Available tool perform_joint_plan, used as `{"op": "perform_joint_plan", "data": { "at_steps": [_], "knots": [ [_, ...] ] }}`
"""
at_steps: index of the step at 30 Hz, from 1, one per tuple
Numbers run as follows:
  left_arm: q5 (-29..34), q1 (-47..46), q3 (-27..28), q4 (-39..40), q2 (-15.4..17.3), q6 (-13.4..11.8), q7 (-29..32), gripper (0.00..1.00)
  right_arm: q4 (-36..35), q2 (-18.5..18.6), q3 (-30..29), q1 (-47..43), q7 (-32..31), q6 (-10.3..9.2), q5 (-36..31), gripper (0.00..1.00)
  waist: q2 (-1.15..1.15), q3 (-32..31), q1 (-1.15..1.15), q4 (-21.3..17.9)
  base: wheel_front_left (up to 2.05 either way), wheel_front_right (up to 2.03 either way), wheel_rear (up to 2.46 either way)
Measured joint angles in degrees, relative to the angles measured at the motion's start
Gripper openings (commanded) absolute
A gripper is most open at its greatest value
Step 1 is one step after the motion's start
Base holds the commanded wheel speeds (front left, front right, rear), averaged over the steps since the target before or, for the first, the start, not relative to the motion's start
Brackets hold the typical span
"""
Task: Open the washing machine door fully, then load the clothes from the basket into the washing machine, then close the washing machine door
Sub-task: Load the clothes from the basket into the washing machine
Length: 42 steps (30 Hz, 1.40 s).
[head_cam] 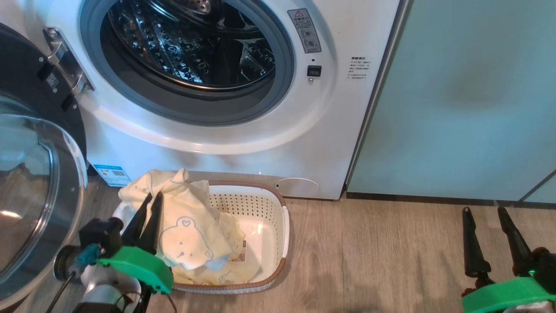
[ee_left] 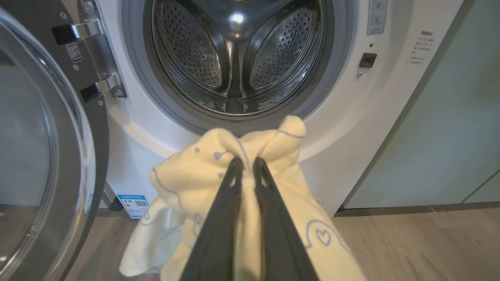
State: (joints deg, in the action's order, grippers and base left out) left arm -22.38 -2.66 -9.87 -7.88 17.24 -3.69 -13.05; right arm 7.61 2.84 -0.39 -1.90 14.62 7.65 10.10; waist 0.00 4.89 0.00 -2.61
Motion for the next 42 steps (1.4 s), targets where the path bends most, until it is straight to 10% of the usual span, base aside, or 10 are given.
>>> {"op": "perform_joint_plan", "data": {
  "at_steps": [27, 42],
  "knots": [
    [-3.43, -31.15, 0.71, -17.57, 4.00, 5.11, 4.55, 0.00, -6.45, -0.02, 2.91, 8.79, 0.01, 0.00, 0.49, 1.00, 0.00, 17.17, 0.01, -5.03, 0.00, 0.00, 0.00],
    [-6.52, -56.77, 0.68, -23.31, 11.32, 8.67, 24.64, 0.00, -8.72, -0.05, 5.49, 16.20, 0.01, 0.00, 3.69, 1.00, -0.01, 31.32, 0.01, -8.94, 0.00, 0.00, 0.00]
  ]
}}
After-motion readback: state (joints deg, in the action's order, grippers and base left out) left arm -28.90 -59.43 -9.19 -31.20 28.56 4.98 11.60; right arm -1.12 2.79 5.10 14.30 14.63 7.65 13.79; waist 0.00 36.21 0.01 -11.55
